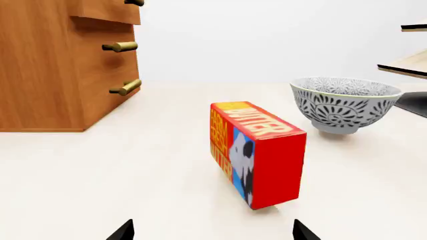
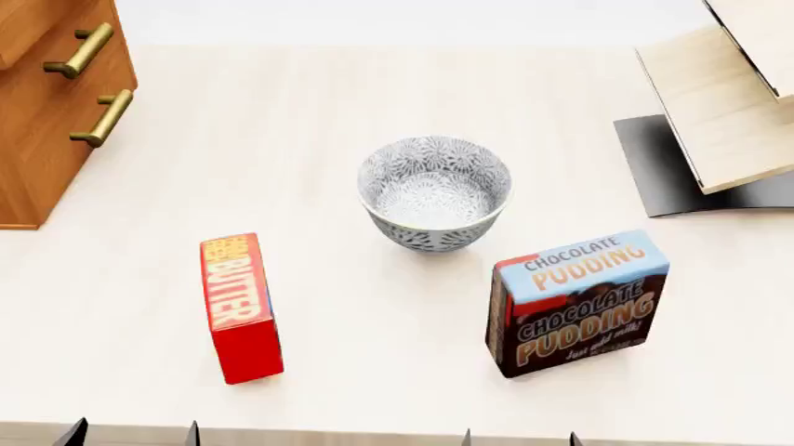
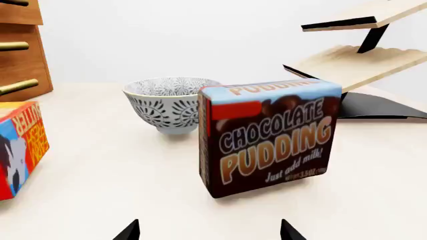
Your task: Close the top drawer of the cabinet and put the bowl on top of it.
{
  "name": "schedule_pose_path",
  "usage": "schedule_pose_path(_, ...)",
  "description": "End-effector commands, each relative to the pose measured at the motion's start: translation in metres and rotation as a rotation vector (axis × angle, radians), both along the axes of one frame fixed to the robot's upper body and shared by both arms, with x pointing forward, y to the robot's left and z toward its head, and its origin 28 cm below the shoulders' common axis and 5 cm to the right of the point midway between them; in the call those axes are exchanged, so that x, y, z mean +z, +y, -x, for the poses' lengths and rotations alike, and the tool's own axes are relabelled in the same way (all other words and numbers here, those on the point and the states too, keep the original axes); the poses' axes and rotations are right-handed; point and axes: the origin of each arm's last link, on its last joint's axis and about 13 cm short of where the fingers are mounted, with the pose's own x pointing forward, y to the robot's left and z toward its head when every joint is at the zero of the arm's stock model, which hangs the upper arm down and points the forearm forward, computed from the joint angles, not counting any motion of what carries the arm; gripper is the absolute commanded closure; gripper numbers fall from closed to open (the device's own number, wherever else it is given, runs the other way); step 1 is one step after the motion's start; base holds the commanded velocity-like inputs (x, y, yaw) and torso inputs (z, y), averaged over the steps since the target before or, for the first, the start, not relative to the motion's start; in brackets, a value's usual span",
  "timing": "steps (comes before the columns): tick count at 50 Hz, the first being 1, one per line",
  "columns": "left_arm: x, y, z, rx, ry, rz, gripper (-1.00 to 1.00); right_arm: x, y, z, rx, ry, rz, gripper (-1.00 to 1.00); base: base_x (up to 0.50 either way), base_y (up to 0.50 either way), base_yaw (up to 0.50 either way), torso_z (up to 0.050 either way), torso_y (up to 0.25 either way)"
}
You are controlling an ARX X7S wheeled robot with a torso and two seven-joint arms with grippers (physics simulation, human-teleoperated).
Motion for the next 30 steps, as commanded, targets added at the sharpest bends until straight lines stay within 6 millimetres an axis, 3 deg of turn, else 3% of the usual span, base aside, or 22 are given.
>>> schedule_pose_path(1,0.0003,-0.0002,0.0010,-0.011,-0.009,-0.008,-1.00,-0.0002,0.0005,0.0007,0.002,0.003,-0.003,-1.00,0.00,0.00,0.00,0.000,0.000)
schedule_pose_path(30,0.0003,0.0009,0.0009,0.011,-0.005,-0.008,-1.00,0.0006,0.0010,0.0023,-0.001,-0.013,0.004,-1.00,0.00,0.00,0.00,0.000,0.000)
